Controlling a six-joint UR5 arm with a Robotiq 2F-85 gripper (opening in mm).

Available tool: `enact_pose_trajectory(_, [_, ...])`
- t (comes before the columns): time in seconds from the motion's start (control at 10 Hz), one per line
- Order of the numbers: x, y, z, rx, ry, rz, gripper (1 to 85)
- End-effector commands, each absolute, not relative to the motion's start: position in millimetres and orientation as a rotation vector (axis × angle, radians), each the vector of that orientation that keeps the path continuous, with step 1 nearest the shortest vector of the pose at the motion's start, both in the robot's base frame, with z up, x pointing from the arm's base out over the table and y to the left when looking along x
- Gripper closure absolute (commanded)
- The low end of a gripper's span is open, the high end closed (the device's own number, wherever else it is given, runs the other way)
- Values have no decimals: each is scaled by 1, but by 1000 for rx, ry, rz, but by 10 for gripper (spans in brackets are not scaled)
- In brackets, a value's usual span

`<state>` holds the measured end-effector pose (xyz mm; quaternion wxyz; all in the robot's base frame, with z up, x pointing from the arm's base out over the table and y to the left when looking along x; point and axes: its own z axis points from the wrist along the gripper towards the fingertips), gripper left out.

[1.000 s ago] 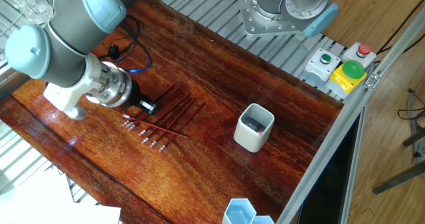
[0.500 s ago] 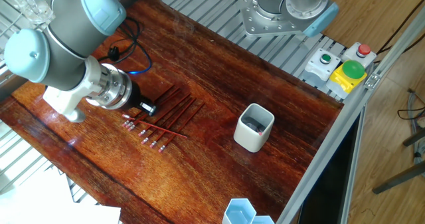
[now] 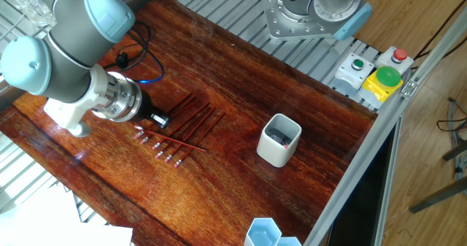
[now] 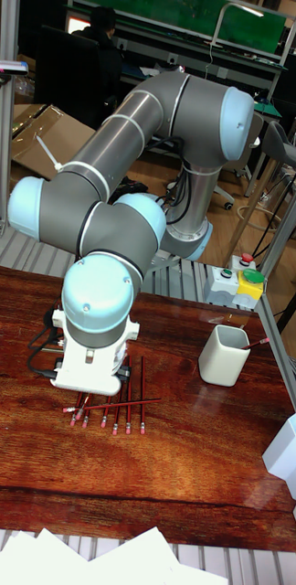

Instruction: Put the pen into the pen holder

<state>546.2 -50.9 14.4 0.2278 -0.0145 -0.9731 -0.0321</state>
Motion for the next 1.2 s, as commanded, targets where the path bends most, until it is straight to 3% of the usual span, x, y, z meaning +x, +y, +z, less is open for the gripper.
enact_pose_trajectory(0.0, [546, -51, 19, -76, -2673, -68, 740])
enact_pose_trajectory(0.6, [539, -46, 47, -97, -2652, -38, 820])
enact_pose_trajectory(1.1, [553, -45, 31, -14, -2696, -88, 543])
